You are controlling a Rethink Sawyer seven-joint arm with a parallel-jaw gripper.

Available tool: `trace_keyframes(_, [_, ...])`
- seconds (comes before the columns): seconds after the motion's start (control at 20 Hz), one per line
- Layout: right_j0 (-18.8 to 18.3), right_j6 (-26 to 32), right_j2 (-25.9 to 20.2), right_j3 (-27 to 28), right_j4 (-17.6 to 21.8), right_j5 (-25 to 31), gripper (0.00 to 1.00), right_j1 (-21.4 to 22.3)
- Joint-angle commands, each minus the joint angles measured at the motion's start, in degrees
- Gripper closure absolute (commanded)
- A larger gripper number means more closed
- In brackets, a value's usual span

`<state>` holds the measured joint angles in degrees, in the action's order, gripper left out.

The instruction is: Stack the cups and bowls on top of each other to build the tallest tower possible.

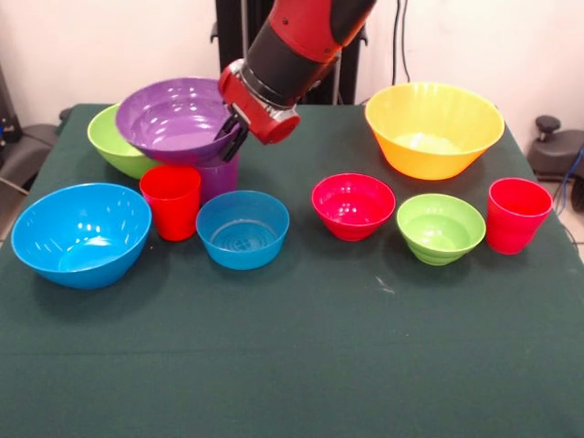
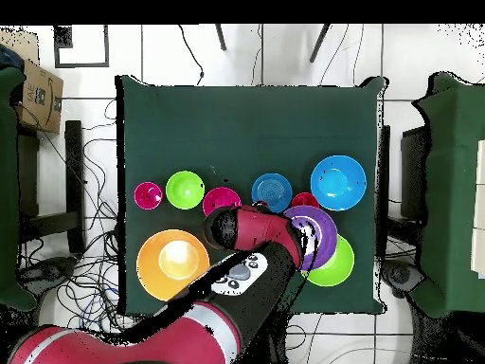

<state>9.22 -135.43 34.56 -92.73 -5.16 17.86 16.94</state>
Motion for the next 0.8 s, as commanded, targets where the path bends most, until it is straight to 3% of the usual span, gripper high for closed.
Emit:
trace_keyframes(0.05, [-3.8,2.8,-12.9,4.8,2.8,4.0,1.0,-2.8])
trace_keyframes(0.3, [-3.7,1.8,-12.7,5.0,3.7,0.0,1.0,-3.7])
trace_keyframes(0.8, [-3.0,1.0,-12.3,4.9,3.8,2.2,1.0,-2.8])
